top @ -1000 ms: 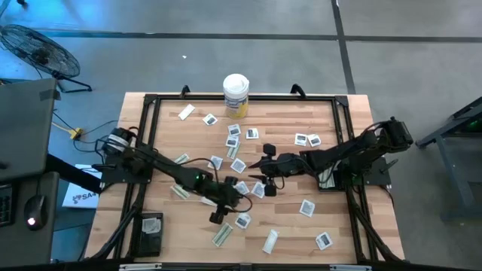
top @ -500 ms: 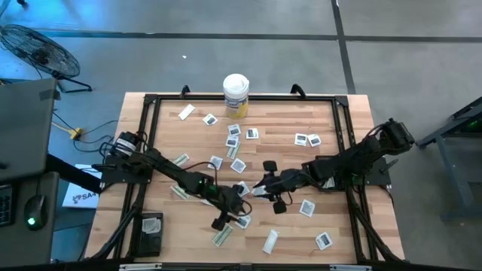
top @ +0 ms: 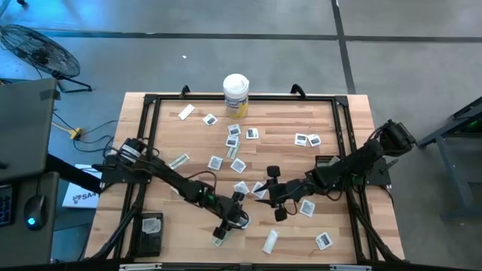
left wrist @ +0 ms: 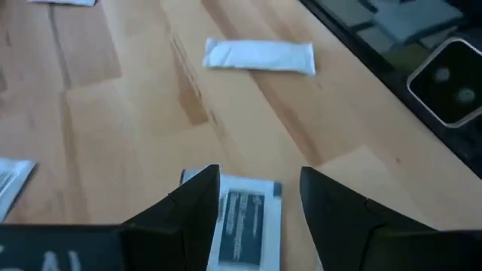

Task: Pick & Place First Aid Supplies
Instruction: Put the white towelette sachet into the left black bin

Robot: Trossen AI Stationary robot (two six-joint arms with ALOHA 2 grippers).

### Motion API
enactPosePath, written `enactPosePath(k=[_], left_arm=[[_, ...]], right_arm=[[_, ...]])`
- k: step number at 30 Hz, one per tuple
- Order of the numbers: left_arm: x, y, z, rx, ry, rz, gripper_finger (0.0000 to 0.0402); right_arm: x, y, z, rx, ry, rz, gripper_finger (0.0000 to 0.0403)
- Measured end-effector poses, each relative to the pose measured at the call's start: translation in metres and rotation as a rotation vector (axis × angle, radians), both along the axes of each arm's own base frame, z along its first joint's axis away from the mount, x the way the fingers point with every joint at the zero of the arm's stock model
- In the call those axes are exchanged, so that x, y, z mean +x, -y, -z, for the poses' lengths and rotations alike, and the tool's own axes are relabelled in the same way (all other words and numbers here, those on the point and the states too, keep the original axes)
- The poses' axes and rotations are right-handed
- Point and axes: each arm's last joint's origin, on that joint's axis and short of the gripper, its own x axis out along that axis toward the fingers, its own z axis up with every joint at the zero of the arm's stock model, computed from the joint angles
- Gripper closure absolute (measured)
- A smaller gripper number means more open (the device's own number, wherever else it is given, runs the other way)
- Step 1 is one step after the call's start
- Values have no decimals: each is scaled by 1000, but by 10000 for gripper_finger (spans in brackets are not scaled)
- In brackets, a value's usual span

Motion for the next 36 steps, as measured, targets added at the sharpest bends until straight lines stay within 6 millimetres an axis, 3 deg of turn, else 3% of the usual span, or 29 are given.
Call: enactPosePath(k=[13,19,36], left_arm=[[2,16,8,51,29,-30,220],[4,19,21,51,33,-38,220],[-6,34,25,88,36,-179,222]], right_arm=[[1,0,-2,3,23,9,265],[1,-1,-3,9,35,6,265],[-4,-13,-4,86,35,-15,265]])
